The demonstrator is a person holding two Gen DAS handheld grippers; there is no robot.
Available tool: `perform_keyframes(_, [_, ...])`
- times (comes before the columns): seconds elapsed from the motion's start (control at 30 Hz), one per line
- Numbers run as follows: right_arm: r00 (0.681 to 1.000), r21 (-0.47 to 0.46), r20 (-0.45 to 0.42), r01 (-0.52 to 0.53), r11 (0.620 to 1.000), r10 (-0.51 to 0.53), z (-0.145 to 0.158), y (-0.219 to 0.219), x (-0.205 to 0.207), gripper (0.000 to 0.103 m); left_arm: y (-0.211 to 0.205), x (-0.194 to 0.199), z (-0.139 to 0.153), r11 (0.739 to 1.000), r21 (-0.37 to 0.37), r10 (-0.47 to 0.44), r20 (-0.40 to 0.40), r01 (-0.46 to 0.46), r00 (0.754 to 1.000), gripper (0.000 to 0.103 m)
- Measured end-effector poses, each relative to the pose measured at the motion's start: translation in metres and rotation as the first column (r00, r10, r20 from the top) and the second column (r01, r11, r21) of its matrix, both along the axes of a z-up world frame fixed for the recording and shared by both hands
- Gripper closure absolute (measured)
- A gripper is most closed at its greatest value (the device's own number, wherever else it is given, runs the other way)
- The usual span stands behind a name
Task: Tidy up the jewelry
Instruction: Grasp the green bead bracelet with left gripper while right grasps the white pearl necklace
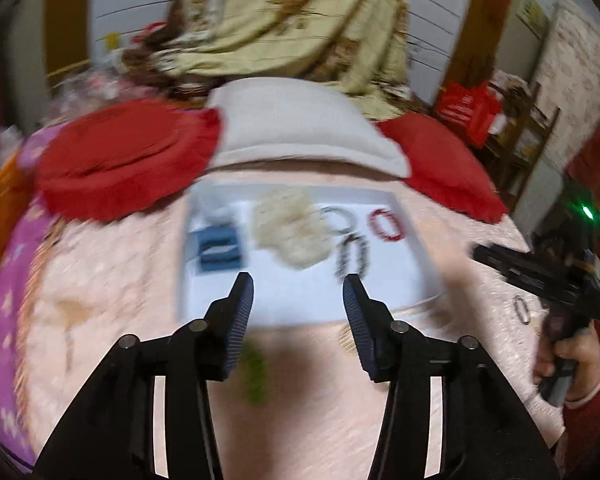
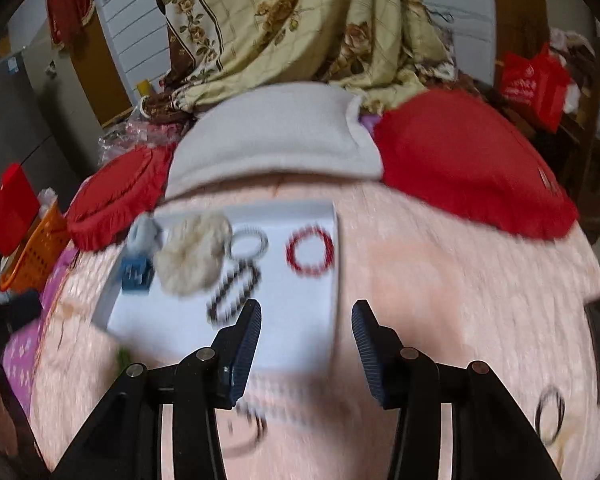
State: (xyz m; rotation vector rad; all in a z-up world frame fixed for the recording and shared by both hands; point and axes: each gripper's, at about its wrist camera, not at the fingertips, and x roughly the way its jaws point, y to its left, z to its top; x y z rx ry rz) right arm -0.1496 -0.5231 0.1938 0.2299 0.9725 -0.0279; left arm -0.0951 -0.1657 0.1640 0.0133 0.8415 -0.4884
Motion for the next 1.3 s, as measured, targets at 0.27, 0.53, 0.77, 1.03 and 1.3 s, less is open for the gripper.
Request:
perform_keyframes(0.27, [0.994,-0.011,-0.105,0.029,1.0,-0.03,-0.059,-0.006,-0.055,0.058,0.053,0.0,-0.067,0.994,0.048,0.104,-0.139,-0.098,0.985,0.057])
perform_keyframes(0.53, [0.991,0.016,-0.122,0.049,0.999,-0.047,-0.081,-0.002,-0.047,0.058,0.013,-0.001,-0.111,0.996,0.084,0.042,-0.221,-0.024,0.974,0.057])
perform_keyframes(0.77, [0.989,-0.033,-0.139,0.041,0.999,-0.045,-0.099,0.0,-0.03,0.058,-0.009,0.012,-0.13,0.992,0.123,0.015,-0.235,0.014,0.972,0.06])
perform_keyframes(1.03, [0.993,-0.152,-0.118,-0.02,0.988,0.002,-0.102,0.02,-0.025,0.09,0.0,0.01,-0.129,0.996,0.09,0.032,-0.233,-0.011,0.972,0.095])
perform_keyframes(1.3, [0.999,-0.076,-0.053,-0.011,0.997,0.007,-0.072,0.023,-0.031,0.094,0.016,-0.008,-0.086,1.0,-0.009,0.014,-0.177,-0.016,0.984,0.095])
